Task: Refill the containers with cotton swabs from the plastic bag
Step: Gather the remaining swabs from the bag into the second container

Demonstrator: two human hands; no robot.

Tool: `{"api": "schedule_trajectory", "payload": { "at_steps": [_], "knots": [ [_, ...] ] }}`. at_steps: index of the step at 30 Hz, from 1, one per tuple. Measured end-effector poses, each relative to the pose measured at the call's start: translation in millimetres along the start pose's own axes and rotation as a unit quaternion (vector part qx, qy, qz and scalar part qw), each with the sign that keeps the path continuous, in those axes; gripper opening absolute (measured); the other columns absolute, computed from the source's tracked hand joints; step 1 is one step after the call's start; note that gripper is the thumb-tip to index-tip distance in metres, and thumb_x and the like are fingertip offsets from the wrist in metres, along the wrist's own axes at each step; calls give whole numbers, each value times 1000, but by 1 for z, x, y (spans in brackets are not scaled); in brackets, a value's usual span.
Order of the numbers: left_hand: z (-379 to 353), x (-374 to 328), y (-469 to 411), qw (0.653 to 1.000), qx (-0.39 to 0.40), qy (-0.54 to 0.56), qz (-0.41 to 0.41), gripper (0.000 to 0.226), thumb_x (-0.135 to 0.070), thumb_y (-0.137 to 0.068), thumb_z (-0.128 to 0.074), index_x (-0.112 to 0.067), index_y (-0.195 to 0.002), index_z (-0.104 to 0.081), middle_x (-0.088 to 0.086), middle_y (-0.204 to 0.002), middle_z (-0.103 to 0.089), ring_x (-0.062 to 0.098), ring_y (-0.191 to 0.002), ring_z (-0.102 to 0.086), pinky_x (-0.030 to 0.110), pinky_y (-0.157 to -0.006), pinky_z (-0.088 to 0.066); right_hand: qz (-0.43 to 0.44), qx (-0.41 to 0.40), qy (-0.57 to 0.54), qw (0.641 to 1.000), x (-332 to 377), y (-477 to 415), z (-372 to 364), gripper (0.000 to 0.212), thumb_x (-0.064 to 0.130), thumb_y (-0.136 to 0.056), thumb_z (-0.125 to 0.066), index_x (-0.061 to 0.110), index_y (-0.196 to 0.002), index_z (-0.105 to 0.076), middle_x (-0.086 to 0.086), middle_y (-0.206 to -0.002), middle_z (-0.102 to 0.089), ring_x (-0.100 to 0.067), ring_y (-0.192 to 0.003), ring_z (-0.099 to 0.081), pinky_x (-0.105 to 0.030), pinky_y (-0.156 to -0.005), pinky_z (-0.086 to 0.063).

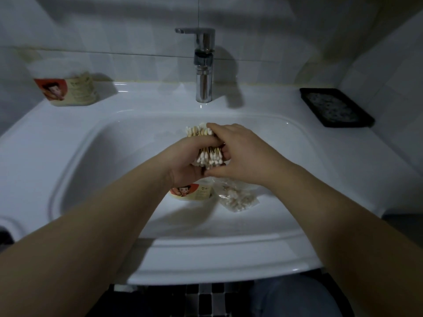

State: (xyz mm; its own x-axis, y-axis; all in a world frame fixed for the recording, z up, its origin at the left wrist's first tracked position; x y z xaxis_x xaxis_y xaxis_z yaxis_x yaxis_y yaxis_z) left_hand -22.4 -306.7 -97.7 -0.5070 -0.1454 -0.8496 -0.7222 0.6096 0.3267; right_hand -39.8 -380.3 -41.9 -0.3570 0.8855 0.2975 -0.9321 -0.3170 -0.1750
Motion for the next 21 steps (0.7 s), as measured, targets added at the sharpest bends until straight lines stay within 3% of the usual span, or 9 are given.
{"api": "schedule_trajectory", "payload": {
  "at_steps": [3, 5, 8, 11, 12, 14, 16, 18, 21],
  "knots": [
    [1, 4, 1, 1000, -2, -10, 22, 18, -16, -96, -57, -14, -88, -73, 0, -84, -74, 11, -71, -70, 22, -60, -51, 4, -25, 14, 1000, 0, -1, 9, 86, 51, -68, -88, 22, -141, -53, 4, -116, -65, -17, -105, -55, -31, -90, -46],
    [2, 6, 0, 999, -3, -9, 32, 22, -16, -94, -58, -15, -83, -77, 1, -88, -75, 12, -76, -71, 24, -67, -50, 2, -17, -14, 1000, -1, 2, 7, 94, 53, -68, -89, 24, -147, -48, 6, -123, -63, -13, -108, -52, -33, -96, -47],
    [1, 7, 2, 999, 3, 1, 40, 19, -15, -95, -56, -11, -93, -75, 5, -94, -75, 17, -84, -73, 30, -76, -55, -12, 23, -38, 999, 2, 5, 0, 110, 57, -67, -88, 22, -157, -35, 4, -139, -54, -14, -126, -46, -30, -106, -42],
    [2, 7, 5, 999, -14, -9, 46, 15, -16, -93, -60, -15, -88, -74, 0, -87, -75, 11, -75, -72, 23, -63, -56, -6, -23, -53, 998, 4, 2, 8, 79, 50, -67, -91, 23, -133, -58, 3, -115, -66, -15, -107, -56, -34, -92, -48],
    [2, 6, 5, 999, -19, -12, 45, 15, -16, -94, -59, -16, -88, -73, -2, -85, -74, 10, -72, -71, 22, -59, -55, -11, -32, -77, 996, 1, 1, 9, 76, 45, -68, -92, 23, -133, -60, 5, -116, -67, -14, -106, -57, -33, -92, -48],
    [2, 5, 5, 999, -25, -13, 41, 13, -17, -96, -59, -17, -89, -70, -4, -81, -71, 8, -68, -69, 20, -55, -53, -27, -21, -135, 990, -6, 2, 6, 88, 40, -68, -93, 26, -145, -53, 8, -132, -63, -10, -116, -56, -25, -95, -46],
    [1, 5, 5, 999, -21, -22, 42, 13, -18, -97, -59, -19, -86, -68, -6, -77, -67, 6, -65, -66, 20, -55, -51, -40, 1, -171, 985, -12, 3, -1, 100, 51, -64, -92, 32, -151, -47, 13, -139, -58, -7, -122, -54, -23, -97, -45],
    [0, 6, 6, 998, -16, -39, 43, 13, -19, -97, -60, -20, -86, -66, -7, -74, -65, 6, -62, -63, 21, -57, -52, -50, 7, -186, 981, -17, 4, -4, 101, 59, -61, -88, 35, -150, -48, 14, -137, -60, -5, -120, -56, -27, -100, -48],
    [0, 6, 5, 998, -7, -38, 40, 10, -19, -98, -61, -19, -89, -66, -6, -76, -64, 7, -64, -63, 24, -62, -56, -46, -29, -139, 989, -16, 5, 7, 87, 52, -67, -89, 33, -145, -56, 8, -120, -66, -7, -107, -59, -33, -97, -51]
  ]
}}
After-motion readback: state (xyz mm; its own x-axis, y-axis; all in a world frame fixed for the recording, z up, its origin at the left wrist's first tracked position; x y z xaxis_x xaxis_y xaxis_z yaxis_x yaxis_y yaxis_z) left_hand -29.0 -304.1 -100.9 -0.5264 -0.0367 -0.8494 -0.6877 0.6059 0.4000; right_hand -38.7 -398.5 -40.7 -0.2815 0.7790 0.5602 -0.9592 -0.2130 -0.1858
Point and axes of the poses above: each hand's wrist, its own y-axis away from the middle knuckle, its own z-axis out of the back of the hand, x = y × z, the point moved 9 cm from there along -y, towards the middle knuckle
